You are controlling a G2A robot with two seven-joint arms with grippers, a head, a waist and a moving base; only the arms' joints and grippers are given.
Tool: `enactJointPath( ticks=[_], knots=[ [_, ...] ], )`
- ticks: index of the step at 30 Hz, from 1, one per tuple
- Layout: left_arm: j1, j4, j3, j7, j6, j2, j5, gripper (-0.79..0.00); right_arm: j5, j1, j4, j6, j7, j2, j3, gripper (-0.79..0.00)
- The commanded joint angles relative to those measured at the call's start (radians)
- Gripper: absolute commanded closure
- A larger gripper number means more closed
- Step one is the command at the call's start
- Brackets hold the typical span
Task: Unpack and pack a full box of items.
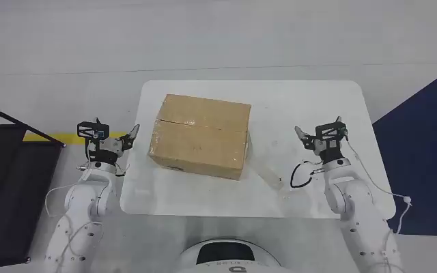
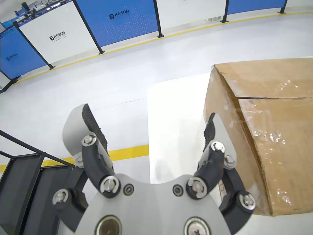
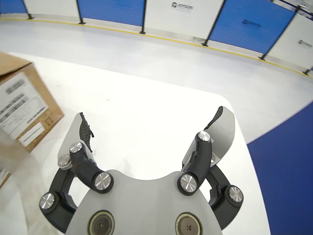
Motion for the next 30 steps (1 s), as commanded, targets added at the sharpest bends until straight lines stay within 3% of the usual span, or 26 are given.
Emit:
enactJointPath(
  ticks=[1, 12, 30],
  knots=[
    [0.000, 0.000, 0.000, 0.000, 0.000, 0.000, 0.000, -0.785, -0.028, 0.017, -0.003, -0.039, 0.015, -0.001, -0.033, -0.785],
    [0.000, 0.000, 0.000, 0.000, 0.000, 0.000, 0.000, -0.785, -0.080, 0.079, 0.013, -0.230, 0.033, 0.000, -0.133, -0.785],
    [0.000, 0.000, 0.000, 0.000, 0.000, 0.000, 0.000, -0.785, 0.007, 0.184, 0.111, -0.265, 0.024, -0.016, -0.226, -0.785]
  ],
)
